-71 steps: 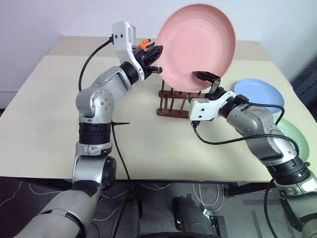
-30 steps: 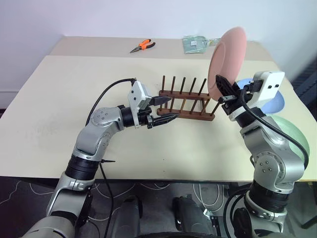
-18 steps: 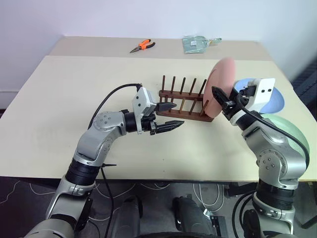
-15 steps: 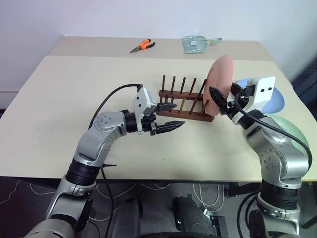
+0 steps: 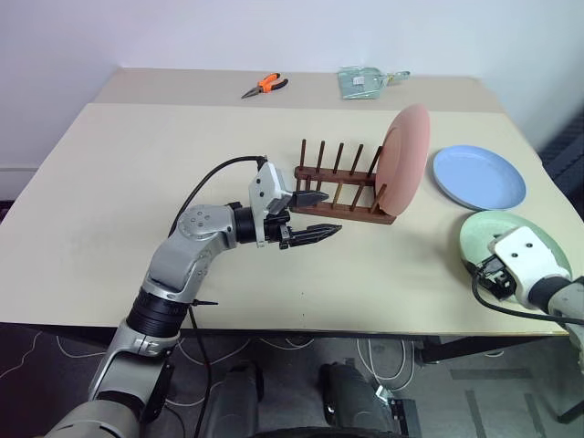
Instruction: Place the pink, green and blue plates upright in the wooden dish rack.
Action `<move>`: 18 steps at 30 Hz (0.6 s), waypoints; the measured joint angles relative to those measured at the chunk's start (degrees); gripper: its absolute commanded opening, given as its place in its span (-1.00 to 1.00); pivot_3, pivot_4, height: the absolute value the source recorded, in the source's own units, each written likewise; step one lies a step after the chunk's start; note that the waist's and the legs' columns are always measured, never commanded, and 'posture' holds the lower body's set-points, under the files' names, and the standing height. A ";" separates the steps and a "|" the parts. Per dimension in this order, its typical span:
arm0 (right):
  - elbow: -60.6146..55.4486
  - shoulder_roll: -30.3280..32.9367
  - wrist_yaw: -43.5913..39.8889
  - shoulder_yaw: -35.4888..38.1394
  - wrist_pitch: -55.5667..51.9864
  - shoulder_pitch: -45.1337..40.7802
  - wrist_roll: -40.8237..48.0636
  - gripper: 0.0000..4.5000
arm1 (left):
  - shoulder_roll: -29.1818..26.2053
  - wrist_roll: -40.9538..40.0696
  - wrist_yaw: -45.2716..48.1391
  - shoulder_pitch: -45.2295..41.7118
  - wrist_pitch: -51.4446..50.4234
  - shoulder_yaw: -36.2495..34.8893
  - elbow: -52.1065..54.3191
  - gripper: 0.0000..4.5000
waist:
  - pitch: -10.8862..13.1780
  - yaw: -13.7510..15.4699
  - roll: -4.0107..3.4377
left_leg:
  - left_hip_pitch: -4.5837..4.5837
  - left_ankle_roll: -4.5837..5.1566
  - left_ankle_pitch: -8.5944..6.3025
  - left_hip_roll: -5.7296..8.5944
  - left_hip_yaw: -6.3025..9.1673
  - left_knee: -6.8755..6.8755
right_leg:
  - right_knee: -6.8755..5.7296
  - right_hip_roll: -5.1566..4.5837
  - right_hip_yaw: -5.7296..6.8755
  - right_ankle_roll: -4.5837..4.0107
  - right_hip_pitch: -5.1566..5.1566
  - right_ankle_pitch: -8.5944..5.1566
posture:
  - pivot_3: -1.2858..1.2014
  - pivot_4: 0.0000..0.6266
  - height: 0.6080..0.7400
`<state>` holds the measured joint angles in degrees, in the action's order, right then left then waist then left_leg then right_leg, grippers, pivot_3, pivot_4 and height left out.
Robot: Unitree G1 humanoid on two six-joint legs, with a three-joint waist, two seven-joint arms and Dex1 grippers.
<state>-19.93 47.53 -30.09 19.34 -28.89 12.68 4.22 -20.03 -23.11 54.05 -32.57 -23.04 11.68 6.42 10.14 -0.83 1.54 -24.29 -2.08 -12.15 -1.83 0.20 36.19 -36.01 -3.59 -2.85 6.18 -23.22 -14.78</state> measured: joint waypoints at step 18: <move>-0.42 -1.34 10.01 2.01 3.78 -4.22 -10.46 -0.97 | 0.30 1.91 -1.06 -0.76 3.98 0.17 -3.53 0.41 | -0.01 0.08 -0.06 | -0.03 0.00 0.00 0.01 0.00 0.02 | -0.01 0.01 -0.01 0.03 -0.02 -0.01 | 0.03 -0.52 0.80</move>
<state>-20.35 46.19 -20.07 21.35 -25.10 8.46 -6.24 -19.73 -21.20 52.99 -33.32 -19.05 11.85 2.90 10.12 -0.75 1.48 -24.32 -2.08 -12.15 -1.82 0.20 36.21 -36.02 -3.58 -2.86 6.21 -23.24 -14.79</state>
